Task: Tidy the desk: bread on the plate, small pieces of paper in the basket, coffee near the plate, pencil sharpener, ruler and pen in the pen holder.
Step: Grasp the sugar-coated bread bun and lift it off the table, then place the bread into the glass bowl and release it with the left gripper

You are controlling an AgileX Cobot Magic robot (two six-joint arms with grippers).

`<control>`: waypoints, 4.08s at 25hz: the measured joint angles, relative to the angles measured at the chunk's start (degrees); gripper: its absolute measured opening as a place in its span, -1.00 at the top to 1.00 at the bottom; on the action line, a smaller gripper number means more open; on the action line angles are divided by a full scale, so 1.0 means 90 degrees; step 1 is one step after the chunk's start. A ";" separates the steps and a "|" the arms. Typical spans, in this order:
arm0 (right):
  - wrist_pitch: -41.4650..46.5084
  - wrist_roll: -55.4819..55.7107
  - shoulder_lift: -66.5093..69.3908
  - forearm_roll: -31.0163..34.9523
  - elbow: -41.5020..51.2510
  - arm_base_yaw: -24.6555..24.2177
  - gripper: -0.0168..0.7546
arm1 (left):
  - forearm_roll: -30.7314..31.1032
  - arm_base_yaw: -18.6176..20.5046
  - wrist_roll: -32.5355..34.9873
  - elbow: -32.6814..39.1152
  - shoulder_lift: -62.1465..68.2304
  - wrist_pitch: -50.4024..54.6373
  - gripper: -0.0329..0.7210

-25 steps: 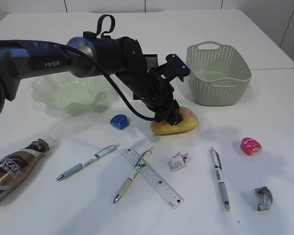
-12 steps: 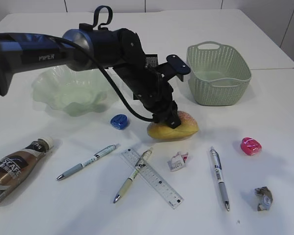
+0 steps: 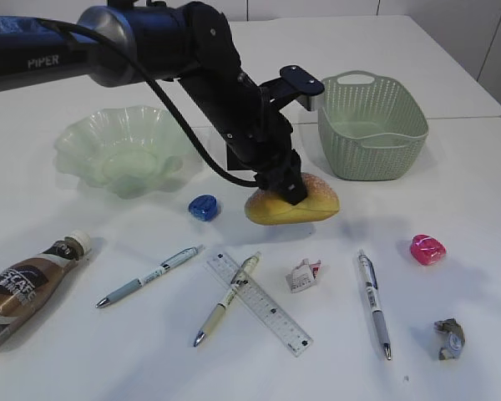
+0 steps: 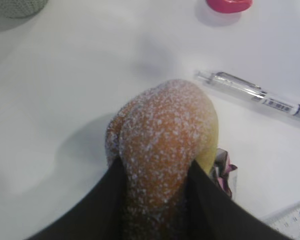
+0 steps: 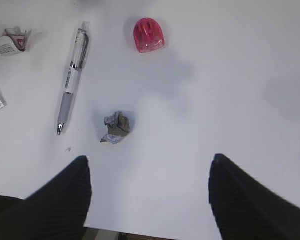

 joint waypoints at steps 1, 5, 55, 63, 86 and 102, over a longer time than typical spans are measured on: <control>0.0000 0.0000 0.0000 0.0000 0.0000 0.0000 -0.51 | 0.0010 0.0000 -0.0009 -0.0013 -0.0056 0.0100 0.35; 0.0027 0.0000 0.0000 0.0000 0.0000 0.0000 -0.51 | 0.0202 0.0000 -0.0069 -0.0013 -0.0296 0.0327 0.35; 0.0574 0.0401 0.0000 0.0000 0.0000 0.0000 -0.51 | 0.3310 0.2439 -0.4814 -0.0013 -0.1352 -0.0216 0.35; 0.0664 0.0645 0.0000 0.0000 0.0000 0.0000 -0.51 | 0.3065 0.2455 -0.4814 -0.0013 -0.0648 -0.0820 0.35; 0.0678 0.0734 0.0000 0.0096 0.0000 0.0000 -0.51 | 0.2707 0.2588 -0.4814 -0.0013 0.0202 -0.1663 -0.10; 0.0692 0.0899 0.0000 0.0116 0.0000 0.0000 -0.51 | 0.2672 0.2671 -0.5243 -0.0013 0.0202 -0.1349 -0.57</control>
